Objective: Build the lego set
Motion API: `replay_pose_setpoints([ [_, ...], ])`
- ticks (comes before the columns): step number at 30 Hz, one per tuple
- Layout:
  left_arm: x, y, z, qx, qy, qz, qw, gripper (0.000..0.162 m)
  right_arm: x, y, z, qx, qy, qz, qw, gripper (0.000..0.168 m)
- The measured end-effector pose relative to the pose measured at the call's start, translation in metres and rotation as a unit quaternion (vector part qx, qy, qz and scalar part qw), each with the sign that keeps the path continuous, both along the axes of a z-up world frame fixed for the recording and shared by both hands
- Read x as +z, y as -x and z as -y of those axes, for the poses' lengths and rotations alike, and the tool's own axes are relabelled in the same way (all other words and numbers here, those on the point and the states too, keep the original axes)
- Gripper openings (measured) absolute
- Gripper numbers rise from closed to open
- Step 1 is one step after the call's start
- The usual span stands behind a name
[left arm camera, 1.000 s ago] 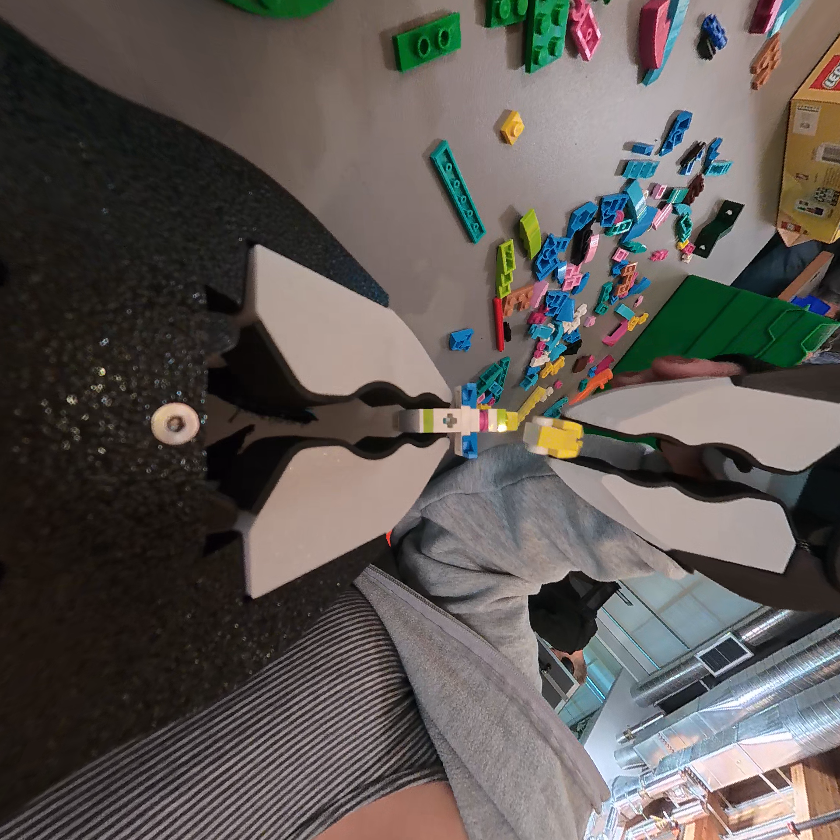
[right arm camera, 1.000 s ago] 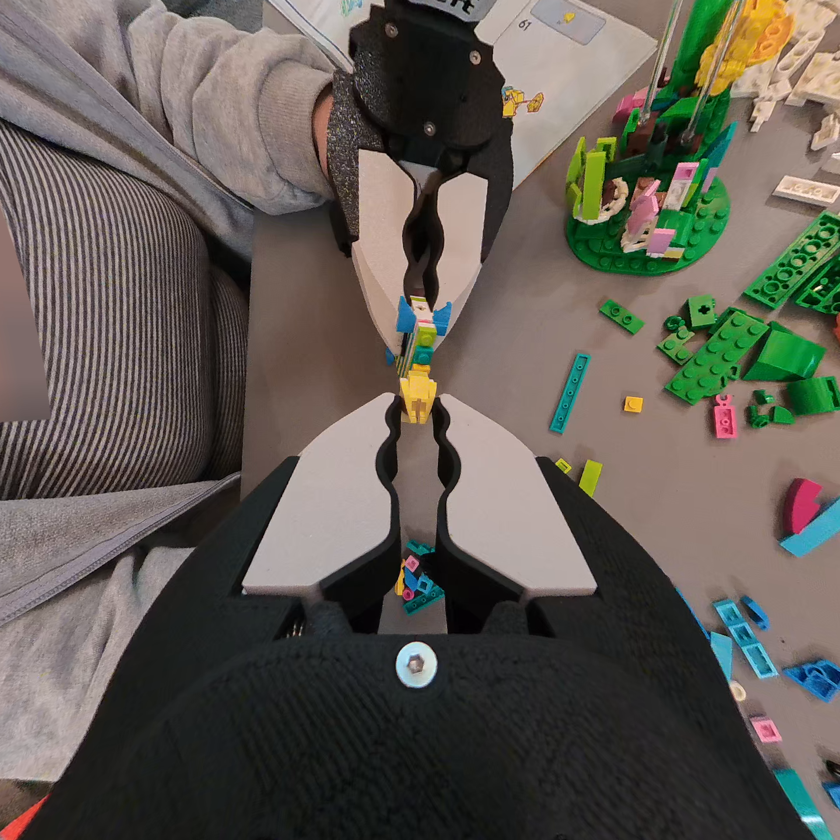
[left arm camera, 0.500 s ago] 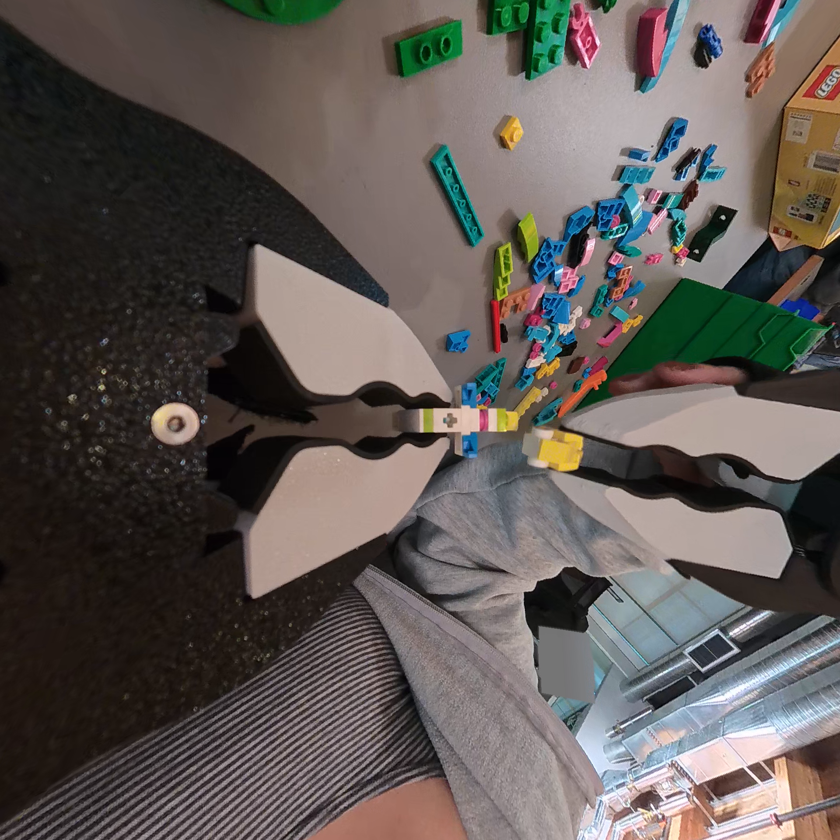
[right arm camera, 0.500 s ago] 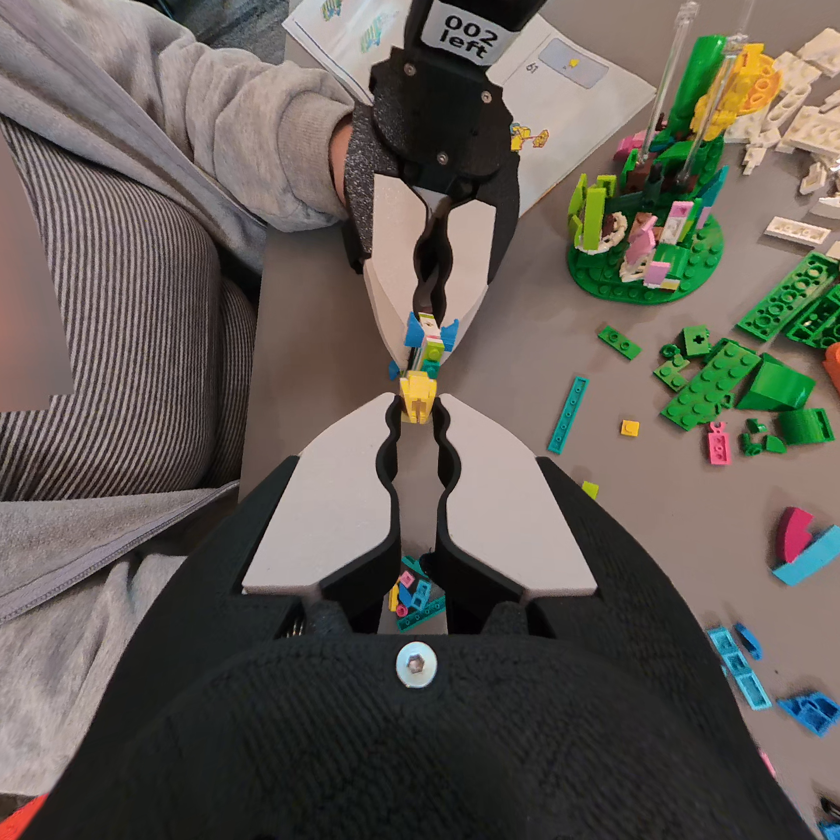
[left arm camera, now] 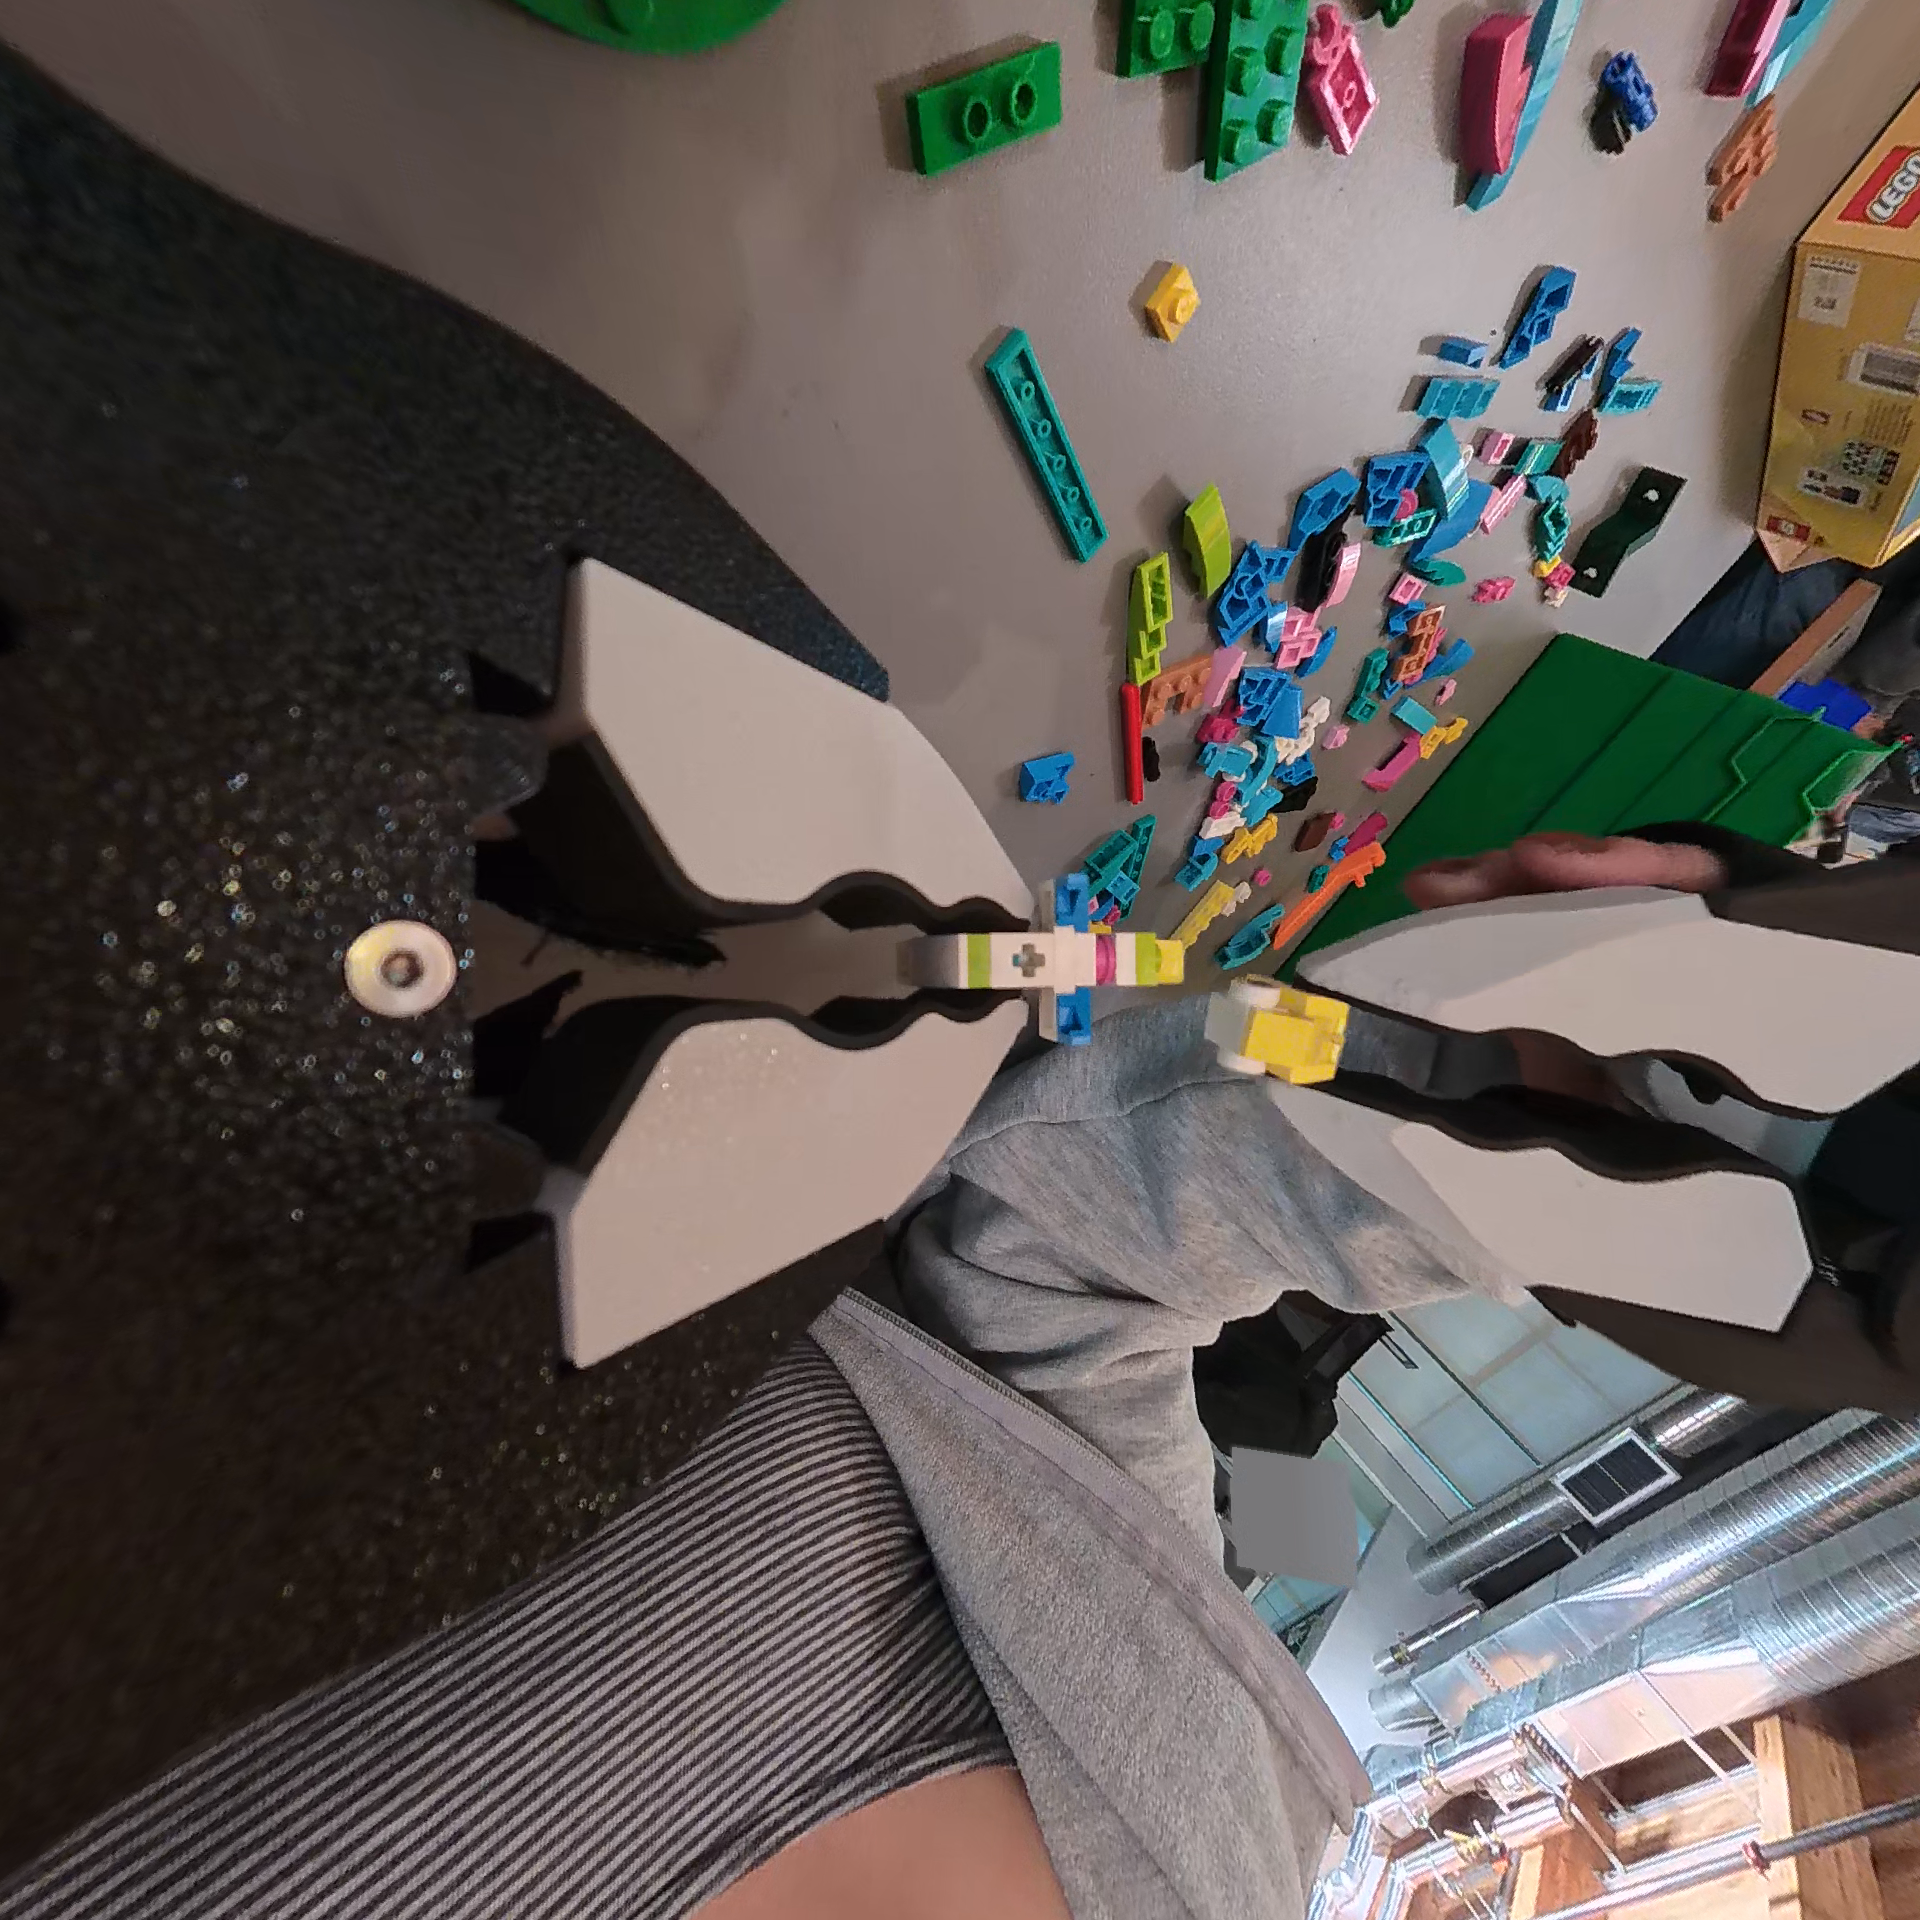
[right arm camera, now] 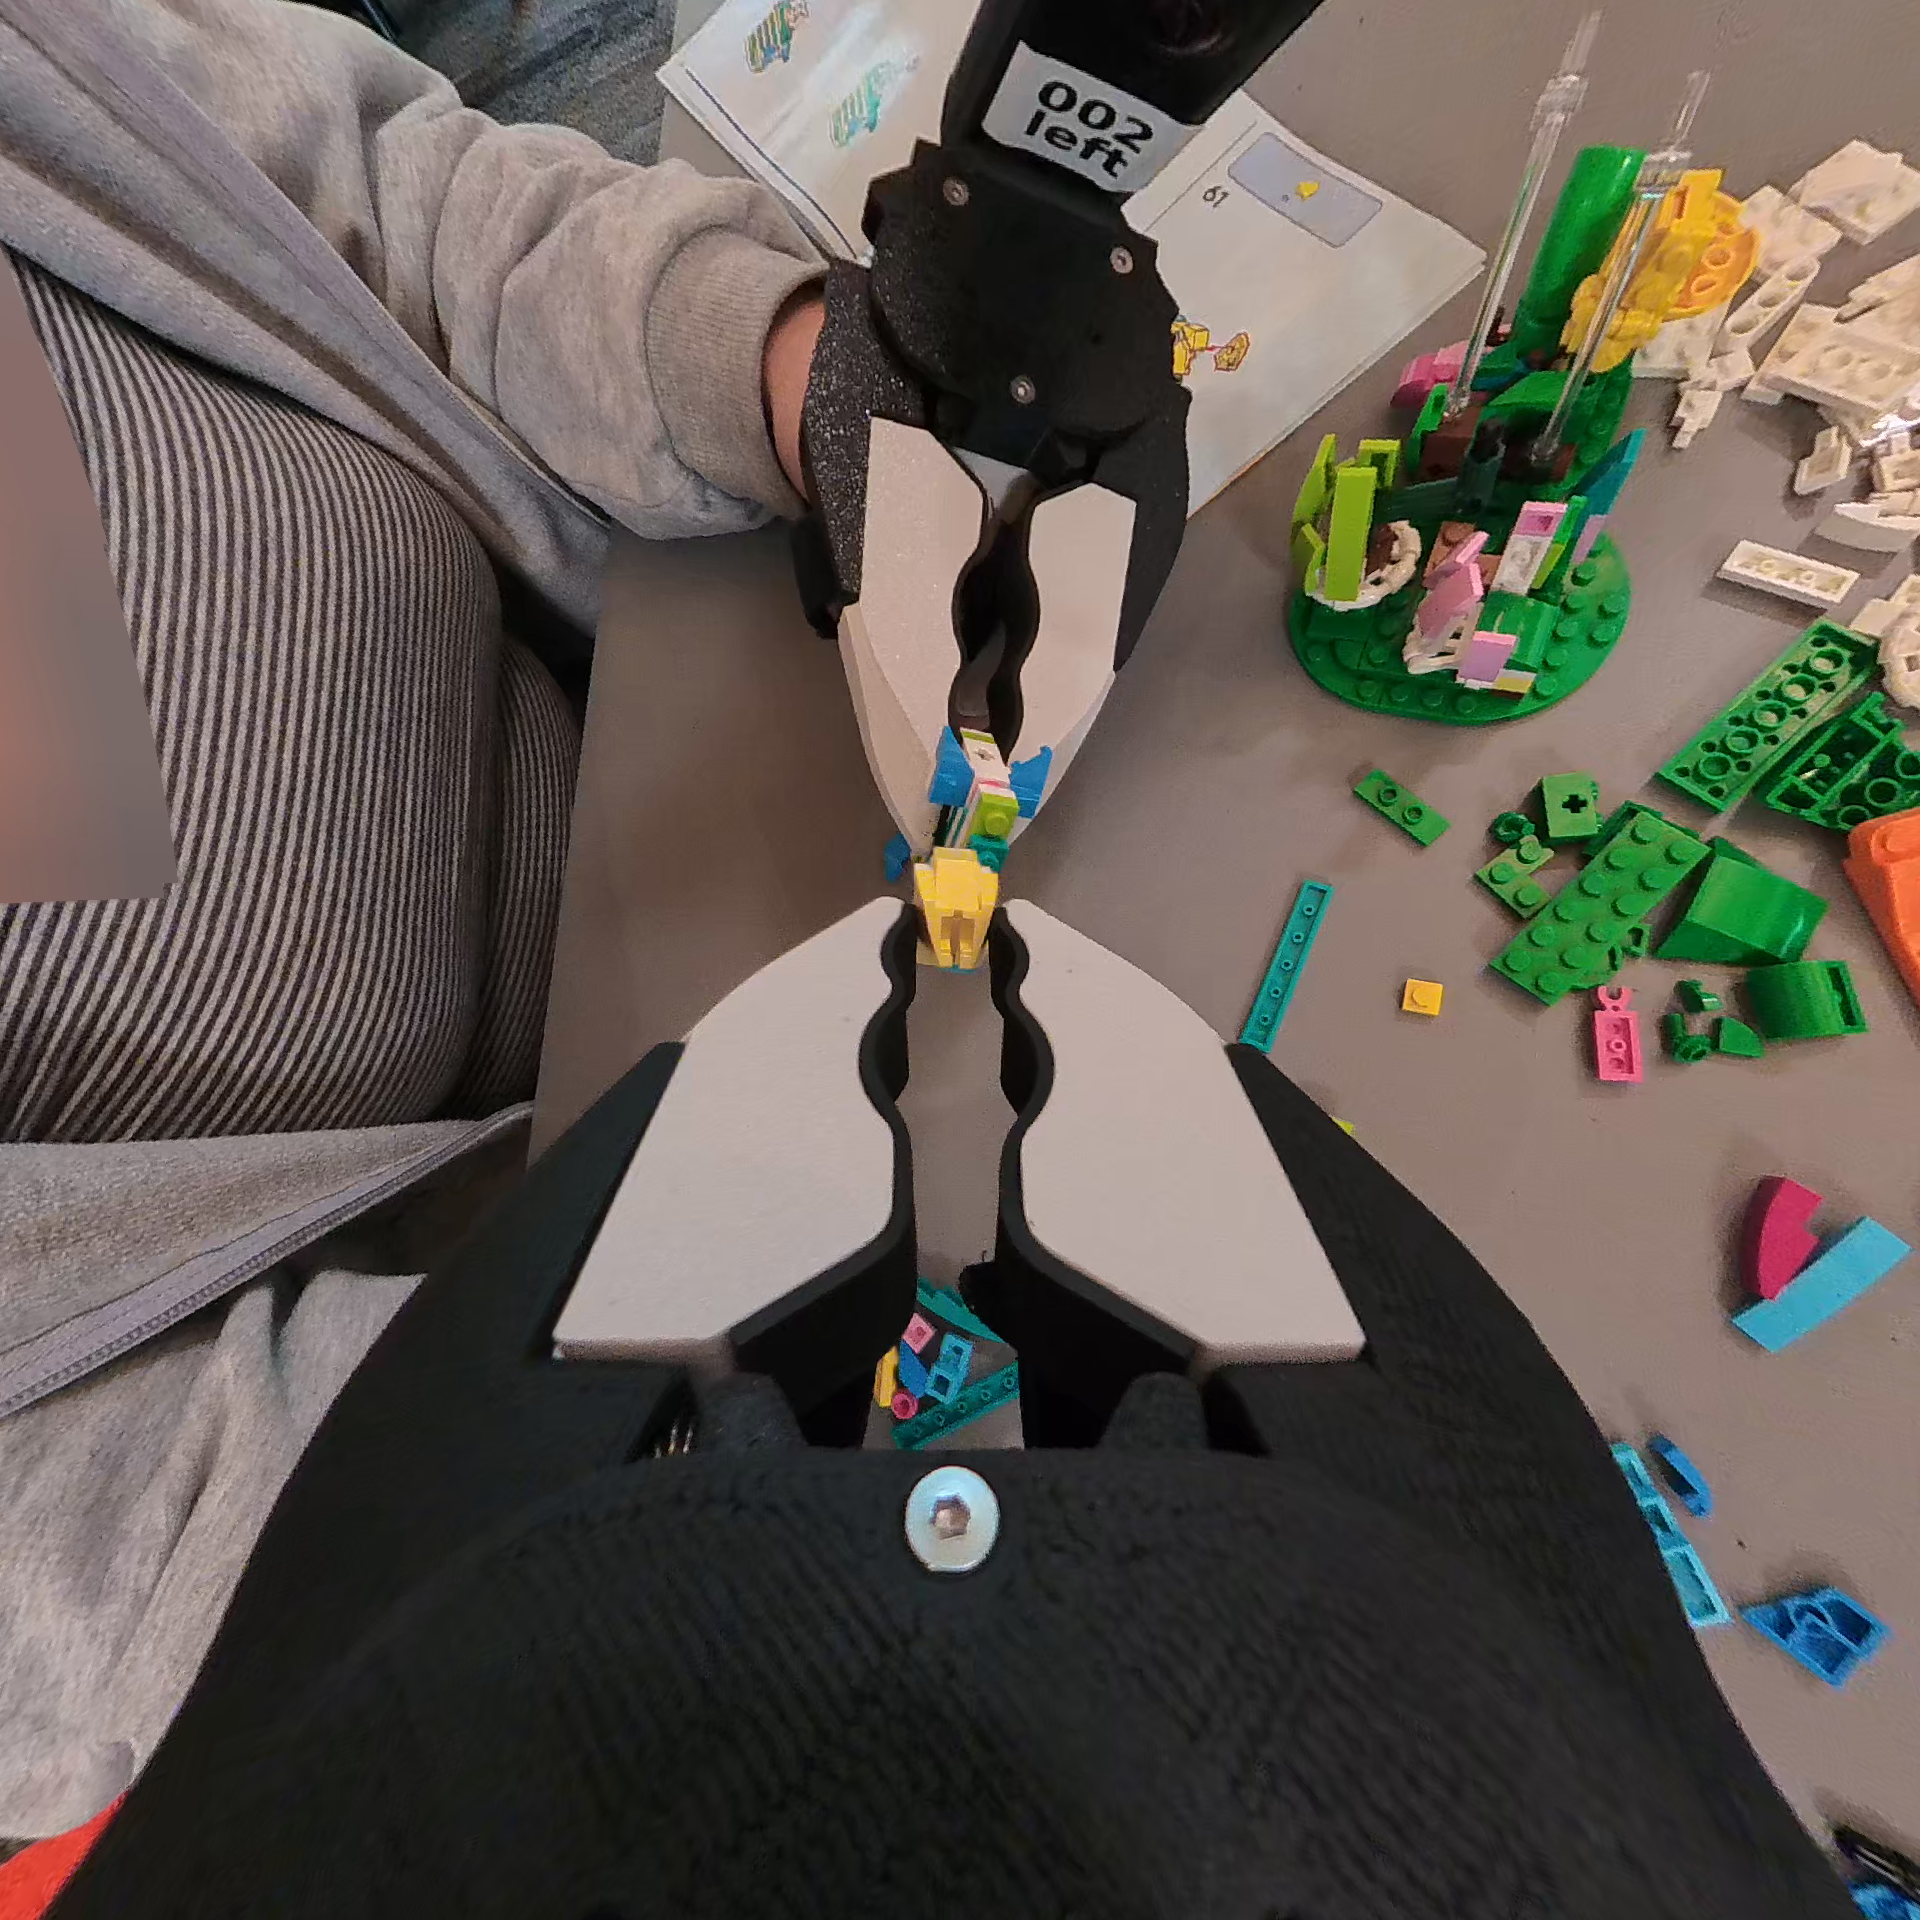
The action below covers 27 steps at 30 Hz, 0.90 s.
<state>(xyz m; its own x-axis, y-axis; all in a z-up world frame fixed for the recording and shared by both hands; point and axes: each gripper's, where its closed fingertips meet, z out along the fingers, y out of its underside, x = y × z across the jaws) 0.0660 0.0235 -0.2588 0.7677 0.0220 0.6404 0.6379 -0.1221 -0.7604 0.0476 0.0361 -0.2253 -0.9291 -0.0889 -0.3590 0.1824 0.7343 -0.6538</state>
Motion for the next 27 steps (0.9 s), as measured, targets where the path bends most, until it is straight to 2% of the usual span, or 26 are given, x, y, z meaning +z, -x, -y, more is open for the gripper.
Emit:
replay_pose_setpoints([
  [21, 0.006, 0.001, 0.001, 0.006, -0.022, 0.002, 1.0, 0.008, -0.001, 0.008, -0.003, -0.016, 0.002, -0.005, 1.0, 0.012],
  [24, 0.022, 0.006, 0.004, 0.038, -0.058, -0.061, 0.996, 0.008, 0.009, 0.013, 0.001, -0.014, 0.033, -0.042, 0.998, 0.012],
  [25, 0.028, 0.01, 0.006, 0.068, -0.061, -0.111, 0.99, 0.008, 0.016, 0.016, 0.004, -0.018, 0.052, -0.062, 0.997, 0.012],
  [27, 0.037, 0.023, 0.015, 0.148, -0.031, -0.236, 0.96, 0.008, 0.032, 0.026, 0.01, -0.03, 0.1, -0.118, 0.987, 0.012],
])
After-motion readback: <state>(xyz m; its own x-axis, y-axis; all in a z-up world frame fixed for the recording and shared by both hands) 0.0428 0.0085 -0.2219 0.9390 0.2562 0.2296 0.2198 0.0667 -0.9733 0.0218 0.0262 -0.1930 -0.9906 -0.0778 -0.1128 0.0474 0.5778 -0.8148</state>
